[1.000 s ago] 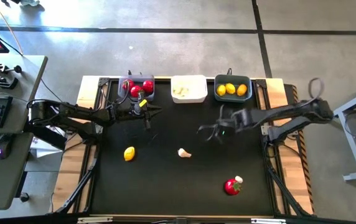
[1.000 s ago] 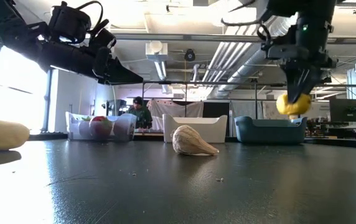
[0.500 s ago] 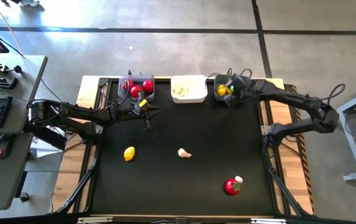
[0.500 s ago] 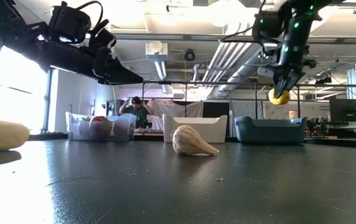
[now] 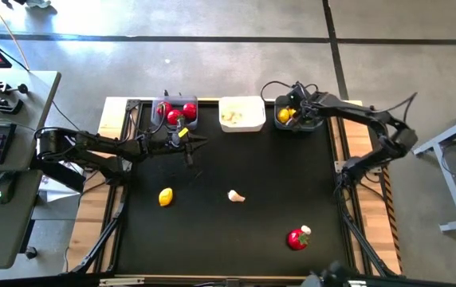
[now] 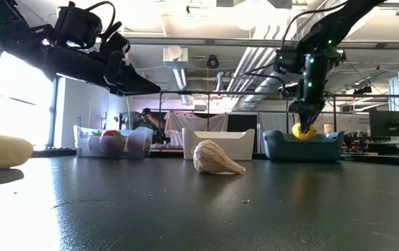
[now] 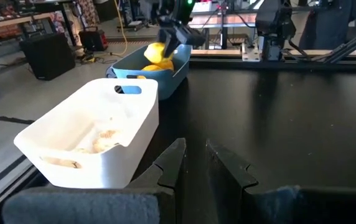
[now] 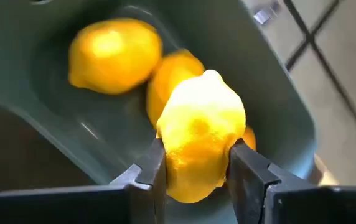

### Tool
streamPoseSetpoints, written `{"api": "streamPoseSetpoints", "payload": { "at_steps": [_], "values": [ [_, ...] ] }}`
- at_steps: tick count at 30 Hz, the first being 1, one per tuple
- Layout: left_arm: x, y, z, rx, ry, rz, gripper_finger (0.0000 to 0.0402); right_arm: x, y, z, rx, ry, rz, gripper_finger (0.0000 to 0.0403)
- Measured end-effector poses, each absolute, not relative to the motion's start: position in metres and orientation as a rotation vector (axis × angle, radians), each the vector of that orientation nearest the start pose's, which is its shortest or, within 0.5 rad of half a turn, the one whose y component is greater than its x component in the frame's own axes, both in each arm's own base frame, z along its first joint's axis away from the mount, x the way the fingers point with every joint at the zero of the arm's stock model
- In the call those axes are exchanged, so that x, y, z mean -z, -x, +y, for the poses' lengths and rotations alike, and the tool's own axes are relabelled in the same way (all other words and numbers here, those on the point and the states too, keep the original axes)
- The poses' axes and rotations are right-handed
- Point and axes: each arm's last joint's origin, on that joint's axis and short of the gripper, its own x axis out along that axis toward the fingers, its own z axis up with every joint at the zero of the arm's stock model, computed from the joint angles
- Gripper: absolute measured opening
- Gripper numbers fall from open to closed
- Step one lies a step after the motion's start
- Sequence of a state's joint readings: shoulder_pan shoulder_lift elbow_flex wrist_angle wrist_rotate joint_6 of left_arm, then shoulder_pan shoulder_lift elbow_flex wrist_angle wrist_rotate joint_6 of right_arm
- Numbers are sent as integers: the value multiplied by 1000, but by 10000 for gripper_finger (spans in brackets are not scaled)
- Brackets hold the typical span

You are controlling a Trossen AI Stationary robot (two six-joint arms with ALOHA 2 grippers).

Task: Sort produce into baskets
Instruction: Put the lemon into the blue bin

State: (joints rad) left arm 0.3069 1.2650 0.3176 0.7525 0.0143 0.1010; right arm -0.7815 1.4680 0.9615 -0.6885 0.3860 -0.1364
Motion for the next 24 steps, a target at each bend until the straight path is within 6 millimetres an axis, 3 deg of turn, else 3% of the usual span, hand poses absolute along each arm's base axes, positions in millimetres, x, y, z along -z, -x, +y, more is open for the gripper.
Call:
{"api": "streamPoseSetpoints", "payload": {
  "at_steps": [7, 15, 19, 24],
  "values": [
    [-173, -217, 68, -282, -65, 207, 48, -199, -197, -207, 709, 22, 1334, 108],
    [-173, -217, 68, -282, -65, 207, 48, -189, -199, -209, 647, 25, 1375, 112],
    [-173, -217, 68, -281, -65, 207, 48, -188, -201, -208, 647, 29, 1379, 143],
    [-172, -217, 68, -280, -73, 209, 48, -189, -202, -206, 698, 14, 1376, 213]
  ]
}}
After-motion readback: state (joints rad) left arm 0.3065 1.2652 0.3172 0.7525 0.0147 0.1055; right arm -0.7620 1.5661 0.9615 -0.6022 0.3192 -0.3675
